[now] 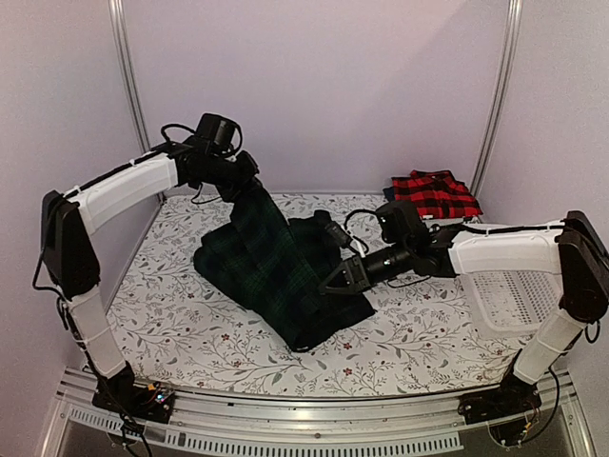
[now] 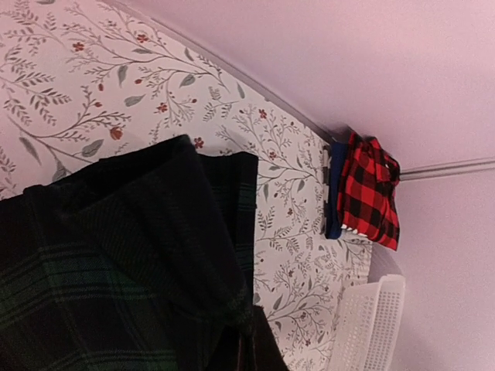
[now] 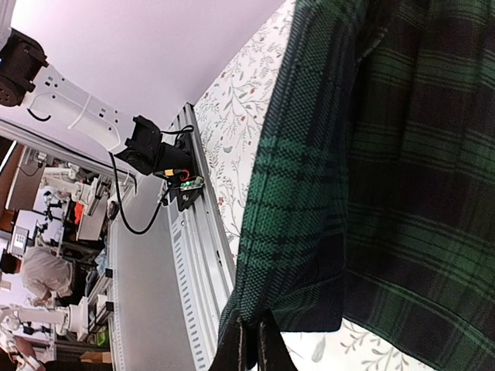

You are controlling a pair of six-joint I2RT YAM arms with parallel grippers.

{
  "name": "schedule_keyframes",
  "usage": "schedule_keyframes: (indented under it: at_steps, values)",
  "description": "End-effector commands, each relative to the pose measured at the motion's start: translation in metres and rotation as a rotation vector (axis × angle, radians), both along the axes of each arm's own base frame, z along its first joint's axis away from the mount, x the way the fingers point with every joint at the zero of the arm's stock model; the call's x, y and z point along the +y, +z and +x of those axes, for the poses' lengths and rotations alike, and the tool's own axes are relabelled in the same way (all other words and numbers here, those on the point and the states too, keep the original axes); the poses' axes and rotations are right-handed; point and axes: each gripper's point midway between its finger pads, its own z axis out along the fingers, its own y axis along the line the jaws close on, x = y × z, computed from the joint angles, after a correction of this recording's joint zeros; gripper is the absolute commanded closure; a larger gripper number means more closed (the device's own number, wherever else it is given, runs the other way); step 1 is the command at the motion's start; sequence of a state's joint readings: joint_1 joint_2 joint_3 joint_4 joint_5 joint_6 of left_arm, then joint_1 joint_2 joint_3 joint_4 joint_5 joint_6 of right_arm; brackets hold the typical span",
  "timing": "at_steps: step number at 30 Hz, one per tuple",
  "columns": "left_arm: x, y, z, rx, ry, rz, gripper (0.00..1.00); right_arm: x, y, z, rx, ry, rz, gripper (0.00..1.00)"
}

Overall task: Fold and stack the mixed laundry pile
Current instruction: Fold the flattened skirt at the center of the board, then rotate the rectangle-folded skirt at the center of the board.

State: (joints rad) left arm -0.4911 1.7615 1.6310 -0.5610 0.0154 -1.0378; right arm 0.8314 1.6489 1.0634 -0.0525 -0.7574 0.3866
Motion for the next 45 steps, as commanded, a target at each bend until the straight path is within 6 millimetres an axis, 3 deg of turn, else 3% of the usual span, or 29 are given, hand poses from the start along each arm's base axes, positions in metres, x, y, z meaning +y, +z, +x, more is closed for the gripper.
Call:
schedule_keyframes:
  at_steps: [1, 6, 11, 16, 19, 22, 25, 29, 33, 36, 40, 43, 45]
  values:
    - [-0.056, 0.010, 0.037, -0.110, -0.149, 0.009, 1.00, -0.023, 0.000, 0.003, 0.117, -0.031, 0.081, 1.00]
    - [-0.100, -0.019, 0.057, -0.104, -0.232, 0.042, 1.00, -0.054, -0.031, 0.015, 0.161, -0.107, 0.037, 1.00]
    - [-0.119, -0.059, 0.068, -0.085, -0.254, 0.025, 1.00, -0.086, -0.059, 0.033, 0.216, -0.200, 0.015, 1.00]
    - [-0.136, -0.090, 0.081, -0.087, -0.286, 0.002, 1.00, -0.096, -0.094, 0.040, 0.290, -0.228, -0.034, 1.00]
    - [-0.146, -0.108, 0.087, -0.076, -0.315, -0.005, 0.91, -0.097, -0.108, 0.043, 0.312, -0.244, -0.061, 1.00]
    - [-0.153, -0.105, 0.089, -0.087, -0.353, -0.011, 0.84, -0.099, -0.112, 0.050, 0.314, -0.269, -0.074, 1.00]
    - [-0.143, -0.070, 0.088, -0.159, -0.345, 0.020, 0.59, -0.103, -0.104, 0.061, 0.278, -0.319, -0.075, 1.00]
    - [-0.110, -0.029, 0.075, -0.241, -0.306, 0.030, 0.03, -0.111, -0.099, 0.073, 0.250, -0.379, -0.082, 1.00]
    - [-0.070, -0.012, 0.048, -0.281, -0.285, -0.017, 0.00, -0.117, -0.102, 0.081, 0.244, -0.432, -0.108, 1.00]
    - [-0.051, -0.025, 0.026, -0.234, -0.293, 0.017, 0.00, -0.122, -0.113, 0.082, 0.277, -0.477, -0.130, 1.00]
    - [-0.040, -0.054, -0.017, -0.147, -0.347, 0.055, 0.00, -0.124, -0.138, 0.077, 0.390, -0.497, -0.158, 1.00]
    - [-0.031, -0.073, -0.048, -0.100, -0.361, 0.090, 0.00, -0.121, -0.133, 0.083, 0.399, -0.502, -0.157, 0.76]
    - [-0.022, -0.082, -0.066, -0.057, -0.350, 0.076, 0.00, -0.119, -0.112, 0.091, 0.352, -0.503, -0.153, 0.66]
